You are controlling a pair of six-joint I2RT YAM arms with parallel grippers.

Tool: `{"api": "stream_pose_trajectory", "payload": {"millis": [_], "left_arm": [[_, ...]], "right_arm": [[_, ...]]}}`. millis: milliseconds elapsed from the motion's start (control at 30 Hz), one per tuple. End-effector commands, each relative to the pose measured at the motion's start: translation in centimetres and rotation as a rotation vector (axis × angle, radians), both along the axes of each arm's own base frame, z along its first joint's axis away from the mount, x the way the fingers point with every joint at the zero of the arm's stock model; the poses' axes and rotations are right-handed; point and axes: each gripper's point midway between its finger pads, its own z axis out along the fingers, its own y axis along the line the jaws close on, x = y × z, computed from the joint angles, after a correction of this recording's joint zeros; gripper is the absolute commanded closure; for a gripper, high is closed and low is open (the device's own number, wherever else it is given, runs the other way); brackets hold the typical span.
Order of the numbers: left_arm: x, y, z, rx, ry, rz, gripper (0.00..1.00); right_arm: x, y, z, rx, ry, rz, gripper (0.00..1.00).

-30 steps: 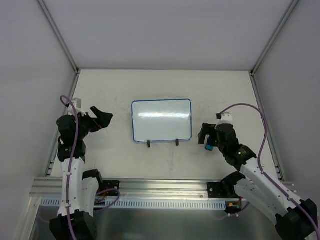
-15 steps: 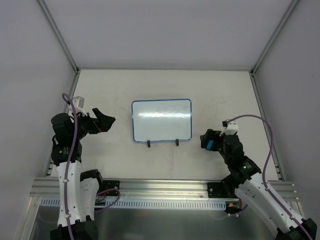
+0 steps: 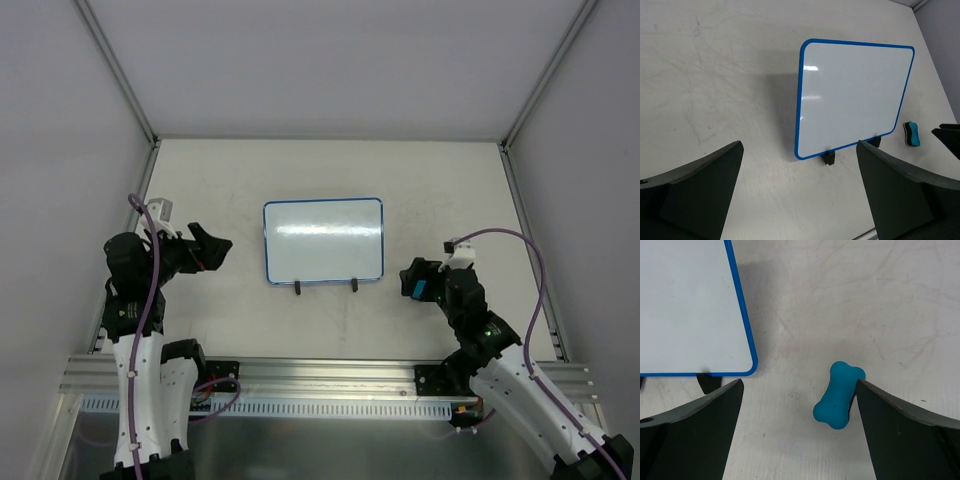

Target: Erase the whiteboard

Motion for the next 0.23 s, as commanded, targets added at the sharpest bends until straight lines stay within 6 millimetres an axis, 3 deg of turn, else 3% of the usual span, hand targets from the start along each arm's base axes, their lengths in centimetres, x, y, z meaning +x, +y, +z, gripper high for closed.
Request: {"api": "stream_pose_trajectory", "payload": {"millis": [0, 200], "left_arm": [[-0.6, -0.2, 0.5, 0.026, -0.038, 0.006, 0.01], [-1.3, -1.2, 1.0, 0.038, -0.070, -0.051, 0.01]], "right_arm": [[0.5, 0.1, 1.2, 0.022, -0.045, -0.007, 0.01], [0.5, 0.1, 1.0, 0.019, -0.038, -0.009, 0.01]]}}
